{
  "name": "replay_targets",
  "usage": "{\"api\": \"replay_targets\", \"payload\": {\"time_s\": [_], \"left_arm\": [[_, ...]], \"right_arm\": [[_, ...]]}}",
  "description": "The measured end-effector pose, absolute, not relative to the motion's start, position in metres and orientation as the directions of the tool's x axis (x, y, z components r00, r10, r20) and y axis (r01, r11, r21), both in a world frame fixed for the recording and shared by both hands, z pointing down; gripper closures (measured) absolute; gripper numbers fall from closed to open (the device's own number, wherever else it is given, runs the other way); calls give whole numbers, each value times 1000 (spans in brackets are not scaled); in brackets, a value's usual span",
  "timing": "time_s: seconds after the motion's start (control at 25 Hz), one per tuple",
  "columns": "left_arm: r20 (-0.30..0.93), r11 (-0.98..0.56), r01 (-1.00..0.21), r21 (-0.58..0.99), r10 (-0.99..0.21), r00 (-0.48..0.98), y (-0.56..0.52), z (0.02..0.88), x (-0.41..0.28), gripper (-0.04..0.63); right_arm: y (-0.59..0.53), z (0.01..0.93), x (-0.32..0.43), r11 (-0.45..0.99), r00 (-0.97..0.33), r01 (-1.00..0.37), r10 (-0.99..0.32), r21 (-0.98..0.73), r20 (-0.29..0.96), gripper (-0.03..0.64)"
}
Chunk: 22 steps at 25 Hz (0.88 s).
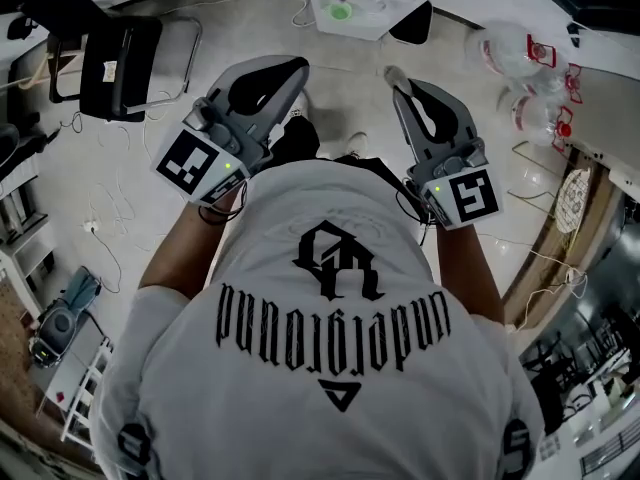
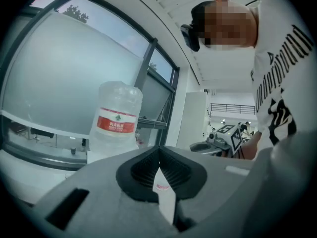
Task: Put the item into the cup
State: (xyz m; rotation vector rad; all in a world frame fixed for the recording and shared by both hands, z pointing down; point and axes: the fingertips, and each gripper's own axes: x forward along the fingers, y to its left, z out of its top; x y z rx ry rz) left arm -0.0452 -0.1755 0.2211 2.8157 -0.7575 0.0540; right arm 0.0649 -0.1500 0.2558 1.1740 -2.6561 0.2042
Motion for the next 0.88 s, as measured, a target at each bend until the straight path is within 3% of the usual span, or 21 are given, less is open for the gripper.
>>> {"api": "replay_targets", "payload": {"time_s": [0.88], "left_arm": [[189, -853, -486, 189, -454, 871, -251, 327, -53, 581]], "right_arm": [[-232, 374, 41, 643, -621, -760, -677, -92, 396, 569]]}}
